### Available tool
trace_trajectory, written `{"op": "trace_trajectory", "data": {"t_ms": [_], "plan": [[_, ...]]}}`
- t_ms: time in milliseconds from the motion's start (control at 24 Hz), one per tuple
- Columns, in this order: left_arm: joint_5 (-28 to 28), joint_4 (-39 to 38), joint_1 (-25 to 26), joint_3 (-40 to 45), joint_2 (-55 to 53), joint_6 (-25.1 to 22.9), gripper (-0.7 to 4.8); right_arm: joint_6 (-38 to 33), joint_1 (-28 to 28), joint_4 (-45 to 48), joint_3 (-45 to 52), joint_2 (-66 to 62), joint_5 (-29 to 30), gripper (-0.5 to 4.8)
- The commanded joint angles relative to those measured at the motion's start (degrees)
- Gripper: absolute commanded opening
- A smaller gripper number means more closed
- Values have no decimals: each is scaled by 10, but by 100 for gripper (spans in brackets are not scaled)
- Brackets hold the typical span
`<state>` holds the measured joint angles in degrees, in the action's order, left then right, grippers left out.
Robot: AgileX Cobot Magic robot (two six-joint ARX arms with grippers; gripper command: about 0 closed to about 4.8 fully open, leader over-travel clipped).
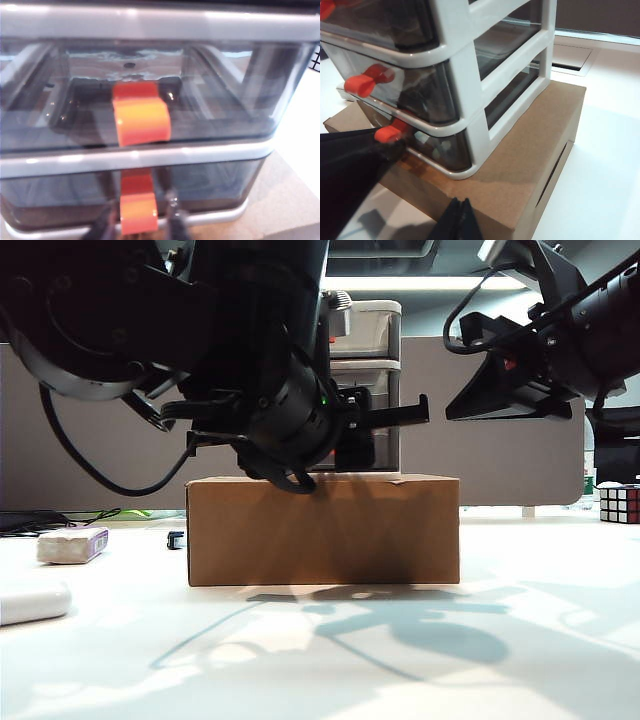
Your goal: Open the third layer of the drawer on the table, pick up the earphone case on the table and put it in, and finally close the drawer.
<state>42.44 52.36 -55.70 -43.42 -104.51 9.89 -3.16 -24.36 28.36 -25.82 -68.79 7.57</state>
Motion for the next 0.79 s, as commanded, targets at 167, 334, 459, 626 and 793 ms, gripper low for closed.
{"op": "trace_trajectory", "data": {"t_ms": [167,334,459,626,793], "plan": [[-1,12,0,-4,2,-3,96,2,-2,6,-2,1,1,-5],[-1,12,0,-4,2,-3,38,2,-2,8,-2,1,1,-5],[-1,11,0,-4,2,-3,-6,2,-3,24,-2,0,10,-5],[-1,11,0,-4,2,-3,-6,2,-5,74,-3,-8,30,-5],[0,11,-1,-4,2,-2,-6,2,-4,74,-26,-28,42,-5]]}}
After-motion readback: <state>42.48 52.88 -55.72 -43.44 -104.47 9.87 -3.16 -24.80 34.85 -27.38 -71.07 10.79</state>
